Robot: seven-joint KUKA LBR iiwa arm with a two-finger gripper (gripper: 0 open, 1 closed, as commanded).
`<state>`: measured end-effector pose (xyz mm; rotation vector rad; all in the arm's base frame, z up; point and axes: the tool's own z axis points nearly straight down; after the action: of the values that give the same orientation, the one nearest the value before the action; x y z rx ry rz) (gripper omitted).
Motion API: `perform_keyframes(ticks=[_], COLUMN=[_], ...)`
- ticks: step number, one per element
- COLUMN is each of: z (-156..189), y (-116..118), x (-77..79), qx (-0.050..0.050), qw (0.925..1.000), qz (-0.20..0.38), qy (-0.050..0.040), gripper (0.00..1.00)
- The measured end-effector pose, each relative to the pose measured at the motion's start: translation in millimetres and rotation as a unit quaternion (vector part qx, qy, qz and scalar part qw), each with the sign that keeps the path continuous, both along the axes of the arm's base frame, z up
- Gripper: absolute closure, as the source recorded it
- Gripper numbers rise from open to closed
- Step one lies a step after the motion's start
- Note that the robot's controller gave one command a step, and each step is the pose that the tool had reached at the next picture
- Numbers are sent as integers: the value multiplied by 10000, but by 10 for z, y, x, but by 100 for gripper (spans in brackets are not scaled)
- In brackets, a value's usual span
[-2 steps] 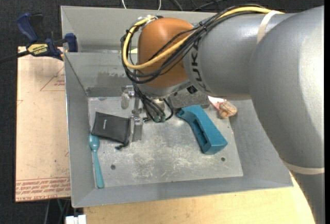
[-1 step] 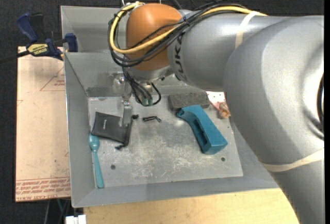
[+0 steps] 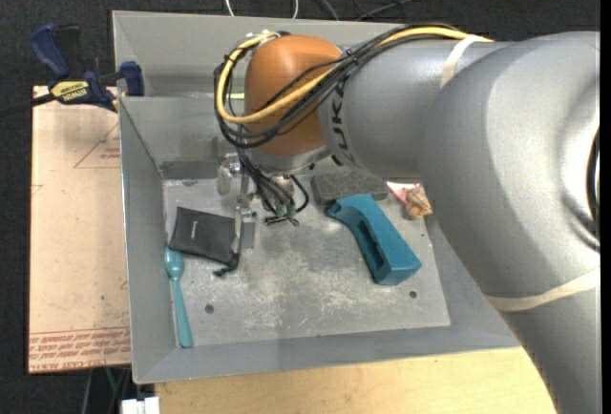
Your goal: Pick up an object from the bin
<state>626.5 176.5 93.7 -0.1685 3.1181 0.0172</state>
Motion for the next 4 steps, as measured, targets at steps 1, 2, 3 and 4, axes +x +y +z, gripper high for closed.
perform_keyframes(ticks=[1, 2, 3, 4], z=[-168, -220, -220, 202], y=[102, 551, 550, 629], x=[-32, -525, -525, -524], qx=[37, 9, 10, 4], qw=[9991, 9988, 9988, 9988], qz=[-422, 488, 485, 486], qy=[-27, 2, 2, 15], gripper=[0, 100, 100, 100])
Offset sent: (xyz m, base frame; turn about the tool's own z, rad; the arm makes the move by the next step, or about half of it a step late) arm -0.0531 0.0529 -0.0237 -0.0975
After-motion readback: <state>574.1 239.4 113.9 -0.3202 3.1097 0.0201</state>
